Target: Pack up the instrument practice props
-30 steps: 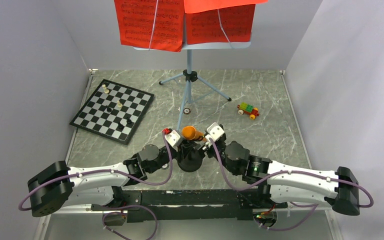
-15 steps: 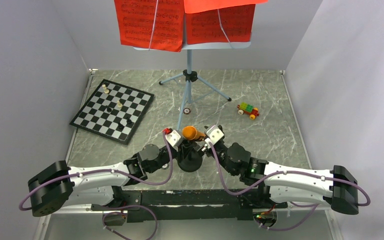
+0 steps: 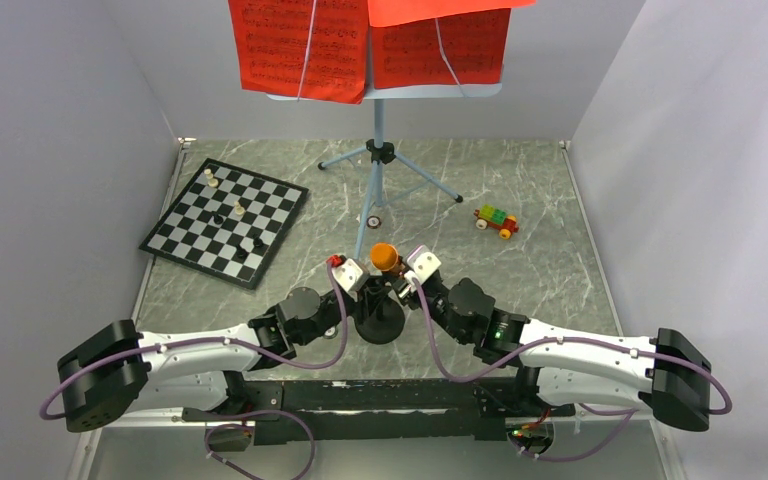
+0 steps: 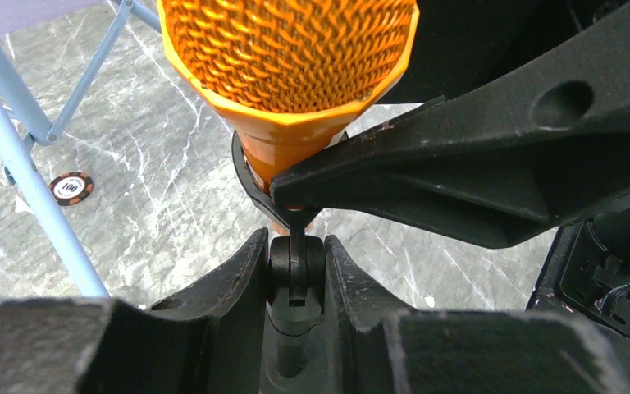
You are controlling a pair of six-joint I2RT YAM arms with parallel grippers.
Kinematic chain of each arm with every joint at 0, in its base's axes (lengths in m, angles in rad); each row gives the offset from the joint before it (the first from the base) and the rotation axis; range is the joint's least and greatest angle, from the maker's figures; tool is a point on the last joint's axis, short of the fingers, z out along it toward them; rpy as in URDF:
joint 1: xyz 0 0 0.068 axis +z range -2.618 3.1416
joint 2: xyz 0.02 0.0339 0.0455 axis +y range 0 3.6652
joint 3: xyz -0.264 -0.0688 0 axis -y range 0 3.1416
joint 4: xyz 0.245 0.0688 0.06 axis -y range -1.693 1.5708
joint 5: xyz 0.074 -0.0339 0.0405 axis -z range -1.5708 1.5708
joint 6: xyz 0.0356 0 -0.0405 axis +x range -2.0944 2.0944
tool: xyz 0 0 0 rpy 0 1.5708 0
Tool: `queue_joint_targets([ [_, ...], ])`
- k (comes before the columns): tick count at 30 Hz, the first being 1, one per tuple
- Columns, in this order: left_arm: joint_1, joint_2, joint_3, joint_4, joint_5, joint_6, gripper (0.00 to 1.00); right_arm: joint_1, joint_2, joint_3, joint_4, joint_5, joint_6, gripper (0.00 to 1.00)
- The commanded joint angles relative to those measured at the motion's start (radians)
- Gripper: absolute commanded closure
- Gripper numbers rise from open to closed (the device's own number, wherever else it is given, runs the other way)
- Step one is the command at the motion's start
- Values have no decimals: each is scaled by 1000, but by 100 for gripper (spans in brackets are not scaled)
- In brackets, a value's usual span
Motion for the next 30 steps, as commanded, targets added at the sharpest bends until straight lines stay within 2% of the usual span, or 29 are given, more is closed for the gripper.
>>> queue_joint_targets([
  [1, -25, 33, -17, -130, 71, -42, 100, -24, -15, 31, 69, 45, 6, 79],
  [4, -27, 36, -15, -137, 63, -43, 100, -24, -32, 43, 61, 69, 3, 93],
  [5, -27, 36, -15, -141, 60, -42, 100, -24, -37, 50, 53, 91, 1, 100],
  [14, -29, 51, -14, -165, 43, -72, 100, -24, -65, 106, -4, 398, -40, 100],
  [23, -29, 49, -16, -159, 38, -65, 100, -24, -112, 115, -11, 471, -56, 100],
  [27, -29, 39, -16, -149, 13, -69, 100, -23, -139, 170, -134, 462, 2, 100],
  [29, -29, 26, -8, -156, 3, -70, 92, -22, -150, 210, -250, 451, 70, 100],
  [30, -29, 19, -2, -163, 2, -67, 81, -22, -156, 228, -304, 444, 103, 100],
])
